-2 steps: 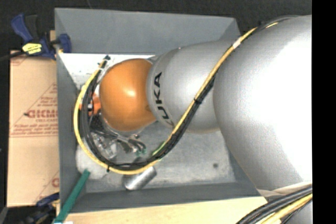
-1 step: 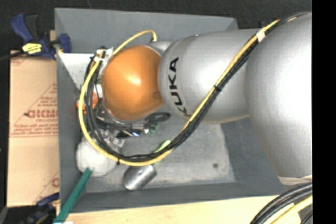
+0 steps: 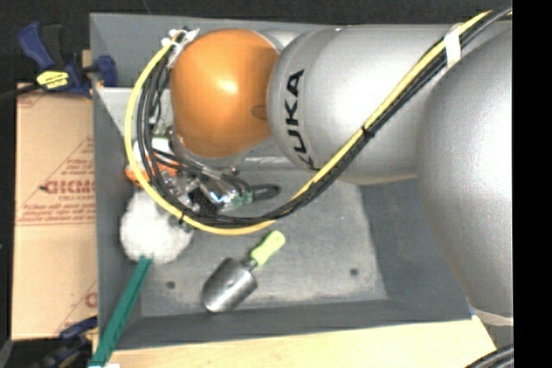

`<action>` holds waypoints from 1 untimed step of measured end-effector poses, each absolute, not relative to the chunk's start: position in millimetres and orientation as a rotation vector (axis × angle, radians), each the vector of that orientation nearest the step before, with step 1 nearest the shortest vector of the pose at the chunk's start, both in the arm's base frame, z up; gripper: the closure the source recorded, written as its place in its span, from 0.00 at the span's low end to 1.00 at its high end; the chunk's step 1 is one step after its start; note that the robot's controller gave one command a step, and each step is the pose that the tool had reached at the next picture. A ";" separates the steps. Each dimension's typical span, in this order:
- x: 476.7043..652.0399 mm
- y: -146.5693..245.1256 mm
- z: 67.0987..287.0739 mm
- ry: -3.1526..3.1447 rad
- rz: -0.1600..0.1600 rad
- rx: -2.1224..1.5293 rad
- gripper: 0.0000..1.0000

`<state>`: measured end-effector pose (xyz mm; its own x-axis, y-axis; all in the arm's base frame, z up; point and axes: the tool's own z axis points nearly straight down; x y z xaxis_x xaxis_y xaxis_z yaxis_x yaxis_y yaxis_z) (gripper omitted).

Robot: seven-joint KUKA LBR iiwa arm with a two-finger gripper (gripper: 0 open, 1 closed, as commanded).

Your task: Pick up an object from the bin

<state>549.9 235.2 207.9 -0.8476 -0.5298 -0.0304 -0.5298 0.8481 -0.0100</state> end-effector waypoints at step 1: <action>541.0 234.7 196.4 2.966 -0.003 -0.894 1.00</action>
Offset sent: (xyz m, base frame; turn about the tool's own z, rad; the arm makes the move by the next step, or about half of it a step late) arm -0.0185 -0.0057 -0.0672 -0.3004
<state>541.0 234.7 196.4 -0.8326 -0.5523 -0.0415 -0.5522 0.8336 -0.0144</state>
